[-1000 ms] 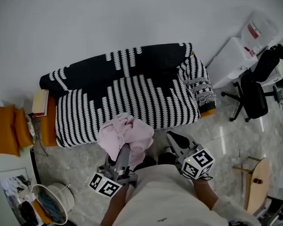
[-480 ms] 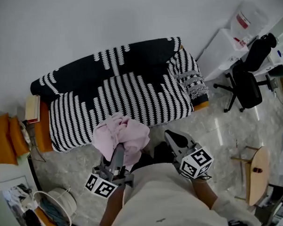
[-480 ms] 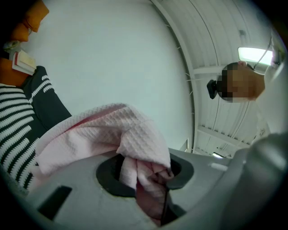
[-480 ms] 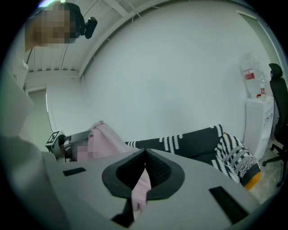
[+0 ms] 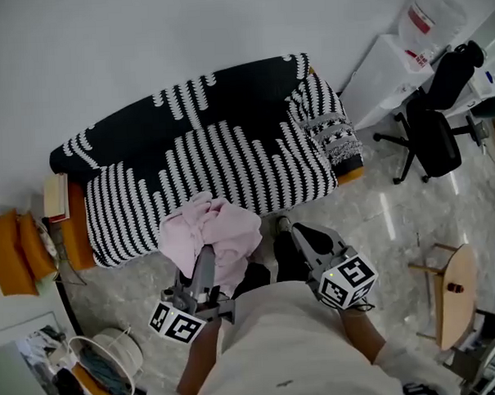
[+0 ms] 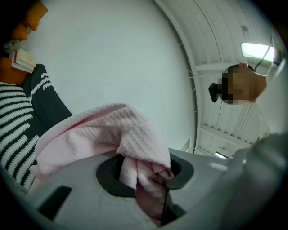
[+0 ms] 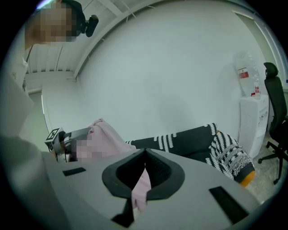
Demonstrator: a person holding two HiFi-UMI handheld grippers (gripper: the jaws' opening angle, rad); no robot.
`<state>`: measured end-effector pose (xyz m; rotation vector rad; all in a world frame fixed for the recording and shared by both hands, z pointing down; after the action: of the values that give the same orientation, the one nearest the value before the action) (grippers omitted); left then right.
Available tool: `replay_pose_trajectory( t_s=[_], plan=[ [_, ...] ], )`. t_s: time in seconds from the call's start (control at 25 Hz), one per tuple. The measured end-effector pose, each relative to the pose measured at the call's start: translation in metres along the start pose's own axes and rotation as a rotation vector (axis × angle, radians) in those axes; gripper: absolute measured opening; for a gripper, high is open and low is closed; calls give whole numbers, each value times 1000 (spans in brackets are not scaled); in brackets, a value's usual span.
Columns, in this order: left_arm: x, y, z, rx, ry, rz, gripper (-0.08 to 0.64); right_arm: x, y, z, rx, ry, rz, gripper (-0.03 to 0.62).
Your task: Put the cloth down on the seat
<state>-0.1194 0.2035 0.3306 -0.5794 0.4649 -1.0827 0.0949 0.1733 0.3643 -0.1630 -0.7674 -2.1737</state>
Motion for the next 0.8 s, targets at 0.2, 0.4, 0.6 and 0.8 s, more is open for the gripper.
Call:
replay_pose_trajectory(
  t_s=[0.2,0.4,0.6,0.8],
  plan=[
    [23,16,2,6,24,-25,126,5,26,-22,8,10,-30,8],
    [43,23,6,3,54,-68,125,14,49,-41,13,6,-75,7],
    [66,30,14,-14,87,-119,125,21,79,-59,14,2,-118,8],
    [94,35,26,-31,111,-175,125,27,108,-71,26,-27,-162,7]
  ],
)
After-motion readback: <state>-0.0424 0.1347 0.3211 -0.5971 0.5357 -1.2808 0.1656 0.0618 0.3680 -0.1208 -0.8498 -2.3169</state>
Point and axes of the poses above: the fingertips, and each gripper's own axes: x forward along the fingers, y to its right, z out of its underside, the point moved 2 cm from there along -x, backward along the fingers, and after that the axes turned 9 degrees about x, right-handed, at the moved point
